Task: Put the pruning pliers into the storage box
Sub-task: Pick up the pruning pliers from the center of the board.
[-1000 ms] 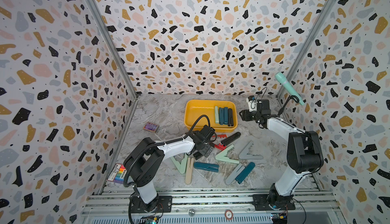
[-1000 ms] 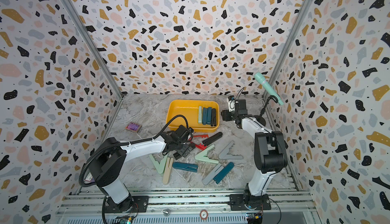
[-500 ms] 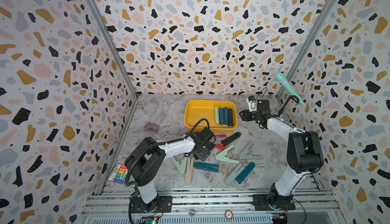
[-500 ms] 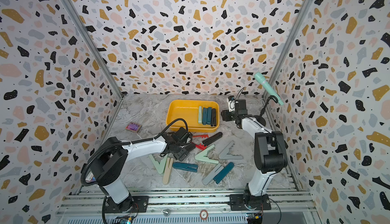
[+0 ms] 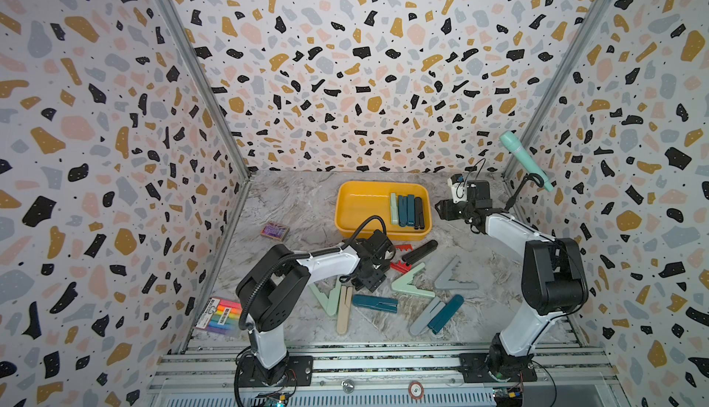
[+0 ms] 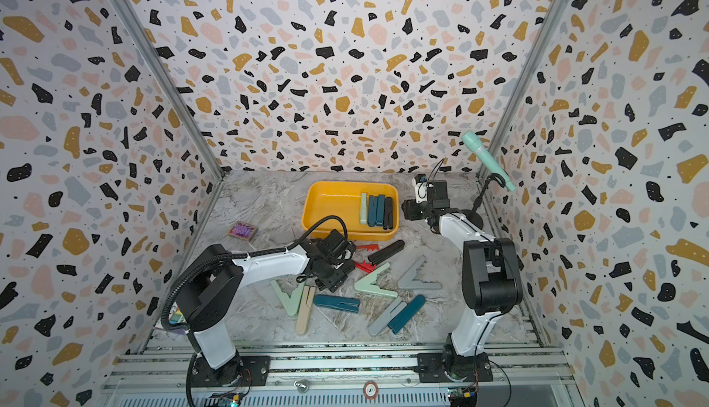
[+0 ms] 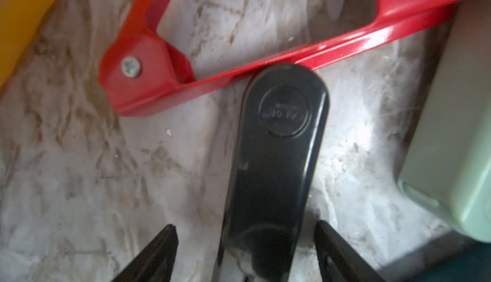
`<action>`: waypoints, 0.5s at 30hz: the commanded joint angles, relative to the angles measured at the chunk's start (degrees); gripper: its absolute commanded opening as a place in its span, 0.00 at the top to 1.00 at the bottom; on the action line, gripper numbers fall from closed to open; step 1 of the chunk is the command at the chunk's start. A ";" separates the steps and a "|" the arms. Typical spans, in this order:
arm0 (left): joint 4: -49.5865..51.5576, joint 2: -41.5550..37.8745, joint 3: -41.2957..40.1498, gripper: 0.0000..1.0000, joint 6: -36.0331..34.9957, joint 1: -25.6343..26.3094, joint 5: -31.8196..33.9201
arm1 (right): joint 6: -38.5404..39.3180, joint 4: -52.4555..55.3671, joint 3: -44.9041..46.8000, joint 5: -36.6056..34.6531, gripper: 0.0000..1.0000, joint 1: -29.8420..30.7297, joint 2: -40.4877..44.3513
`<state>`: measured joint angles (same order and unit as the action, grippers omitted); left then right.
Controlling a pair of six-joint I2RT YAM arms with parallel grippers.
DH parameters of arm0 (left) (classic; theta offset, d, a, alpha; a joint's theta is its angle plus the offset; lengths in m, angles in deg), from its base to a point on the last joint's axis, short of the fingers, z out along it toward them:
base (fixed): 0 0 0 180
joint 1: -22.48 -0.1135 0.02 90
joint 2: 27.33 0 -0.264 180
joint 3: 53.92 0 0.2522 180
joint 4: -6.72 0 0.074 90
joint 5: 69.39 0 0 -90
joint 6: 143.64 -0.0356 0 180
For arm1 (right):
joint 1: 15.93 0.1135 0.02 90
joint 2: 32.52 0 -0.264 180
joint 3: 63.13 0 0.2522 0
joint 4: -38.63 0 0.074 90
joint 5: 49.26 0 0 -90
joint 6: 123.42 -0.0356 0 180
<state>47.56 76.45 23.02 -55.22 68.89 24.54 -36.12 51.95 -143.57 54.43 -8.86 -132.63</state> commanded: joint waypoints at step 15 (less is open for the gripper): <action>1.91 2.41 0.57 0.59 -1.06 -0.04 -2.44 | -0.96 1.30 -0.30 0.37 0.31 -0.46 0.93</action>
<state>47.23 78.01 24.51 -56.03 68.89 21.52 -36.41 51.95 -143.57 54.46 -9.08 -132.63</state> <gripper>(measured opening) 0.426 0.687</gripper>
